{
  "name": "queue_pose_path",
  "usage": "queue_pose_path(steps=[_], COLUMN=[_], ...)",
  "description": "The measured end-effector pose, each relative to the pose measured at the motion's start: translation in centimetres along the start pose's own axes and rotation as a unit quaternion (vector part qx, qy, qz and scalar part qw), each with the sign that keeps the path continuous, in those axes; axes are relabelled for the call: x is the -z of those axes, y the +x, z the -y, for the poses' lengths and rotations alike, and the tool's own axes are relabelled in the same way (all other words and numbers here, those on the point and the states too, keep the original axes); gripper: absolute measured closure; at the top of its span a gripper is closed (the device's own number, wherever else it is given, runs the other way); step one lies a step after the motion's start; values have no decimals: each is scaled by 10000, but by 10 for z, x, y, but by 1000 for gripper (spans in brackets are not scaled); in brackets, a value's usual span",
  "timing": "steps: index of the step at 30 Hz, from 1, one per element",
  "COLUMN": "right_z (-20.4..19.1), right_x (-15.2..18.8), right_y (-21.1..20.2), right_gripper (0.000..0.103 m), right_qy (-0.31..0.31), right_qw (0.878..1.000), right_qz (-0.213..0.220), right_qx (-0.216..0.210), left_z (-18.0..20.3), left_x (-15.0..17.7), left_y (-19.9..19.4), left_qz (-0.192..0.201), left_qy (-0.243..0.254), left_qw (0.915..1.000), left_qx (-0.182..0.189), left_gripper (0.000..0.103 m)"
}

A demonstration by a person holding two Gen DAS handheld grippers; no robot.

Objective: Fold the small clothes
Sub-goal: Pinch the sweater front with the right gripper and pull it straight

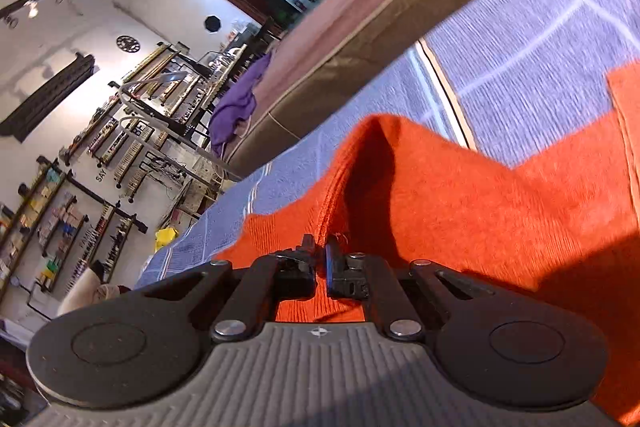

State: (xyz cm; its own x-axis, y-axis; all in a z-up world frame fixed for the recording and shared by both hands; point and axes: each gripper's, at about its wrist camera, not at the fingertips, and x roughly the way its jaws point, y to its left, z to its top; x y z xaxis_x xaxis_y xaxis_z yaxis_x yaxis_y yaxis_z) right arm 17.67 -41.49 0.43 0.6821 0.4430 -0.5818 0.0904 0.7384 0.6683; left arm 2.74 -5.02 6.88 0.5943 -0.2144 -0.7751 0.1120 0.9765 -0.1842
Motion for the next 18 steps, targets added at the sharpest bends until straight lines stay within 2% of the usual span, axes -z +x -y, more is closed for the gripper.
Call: queue_pose_path(steps=[1,3,5,6,7,9,11,12,16,17,18], right_z=[-1,3,7,5,2,-4,-4,-2,7,10,11], right_x=[3,6,7,7,9,10,9,9,7,8,8], right_y=[2,2,3,3,4,6,5,4,1,1,1], right_gripper=[94,94,94,94,94,94,94,93,93,93,93], right_qy=[-312,-428,-224,-288,-414,-666,-669,-621,-370,-310,-270], right_qw=[9990,9987,9994,9992,9987,9972,9973,9976,9990,9992,9993], right_qz=[-12,35,55,56,37,-14,-1,7,46,40,33], right_qx=[322,261,257,264,295,343,317,307,265,251,246], left_z=[1,4,13,17,20,27,37,41,55,58,59], left_x=[-5,-20,-41,-53,-64,-83,-97,-102,-106,-105,-103], left_y=[0,-1,3,7,12,29,58,74,125,133,139], left_qz=[117,514,706,718,740,862,783,644,85,-13,-38], left_qy=[-67,-150,-83,-122,-215,-382,-276,-221,-85,-44,-40], left_qw=[9999,9984,9966,9951,9927,9866,9893,9921,9952,9955,9963], left_qx=[69,175,427,666,930,1333,1201,1053,970,945,860], left_gripper=[4,5,20,39,47,47,47,47,50,54,68])
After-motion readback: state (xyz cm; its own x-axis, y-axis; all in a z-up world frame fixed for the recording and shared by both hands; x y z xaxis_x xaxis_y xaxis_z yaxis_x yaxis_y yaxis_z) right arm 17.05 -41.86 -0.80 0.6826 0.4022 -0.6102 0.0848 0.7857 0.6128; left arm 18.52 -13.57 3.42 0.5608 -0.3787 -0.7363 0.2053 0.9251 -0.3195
